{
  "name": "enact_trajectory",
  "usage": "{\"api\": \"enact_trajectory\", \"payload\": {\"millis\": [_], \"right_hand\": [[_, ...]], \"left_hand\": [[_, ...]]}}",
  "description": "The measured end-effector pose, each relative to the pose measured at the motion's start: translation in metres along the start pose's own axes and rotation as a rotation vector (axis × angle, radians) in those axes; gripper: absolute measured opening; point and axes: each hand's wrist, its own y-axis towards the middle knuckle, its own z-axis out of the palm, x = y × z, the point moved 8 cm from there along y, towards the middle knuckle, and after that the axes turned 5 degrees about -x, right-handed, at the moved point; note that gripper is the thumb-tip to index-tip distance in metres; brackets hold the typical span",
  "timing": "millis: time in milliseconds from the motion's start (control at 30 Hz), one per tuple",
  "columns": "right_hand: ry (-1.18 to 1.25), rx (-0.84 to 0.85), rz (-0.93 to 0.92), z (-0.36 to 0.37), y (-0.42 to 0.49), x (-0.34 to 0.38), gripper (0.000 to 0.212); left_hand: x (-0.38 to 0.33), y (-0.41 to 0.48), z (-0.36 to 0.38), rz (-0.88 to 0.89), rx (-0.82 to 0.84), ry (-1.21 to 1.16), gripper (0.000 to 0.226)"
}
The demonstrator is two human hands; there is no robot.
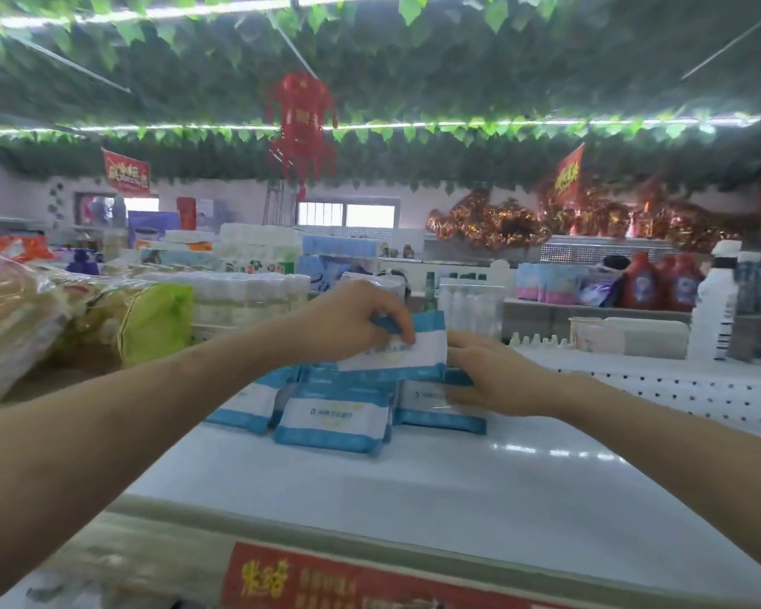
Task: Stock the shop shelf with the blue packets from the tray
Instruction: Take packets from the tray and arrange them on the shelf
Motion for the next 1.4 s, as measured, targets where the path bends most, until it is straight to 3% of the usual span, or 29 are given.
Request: {"api": "enact_trajectory", "payload": {"millis": [67,333,567,733,1200,1400], "right_hand": [[0.042,-0.018,0.053,-0.011,-0.006,-0.012,0.058],[-0.089,-0.175,0.240,-0.062,-0.055,-0.062,0.034],[-0.084,-0.214,0.235,-0.076,-0.072,-0.071,0.030],[-0.092,-0.224,0.176,-0.077,-0.069,-0.061,0.028],[-0.078,-0.256,0.030,-0.079,-0.062,-0.027,0.021],[-0.042,-0.249,0.013,-0.089,-0.046,0.008,0.018]], "left_hand": [[-0.010,0.014,0.021,0.045,0.066,0.003,0.034],[-0.018,0.044,0.089,0.123,0.225,-0.008,0.029],[0.003,0.046,0.113,0.058,0.298,-0.030,0.027],[0.001,0.042,0.121,0.105,0.406,0.046,0.028],[-0.002,0.050,0.118,0.136,0.295,0.193,0.026],[-0.004,0.020,0.071,0.160,0.161,0.261,0.020]]}}
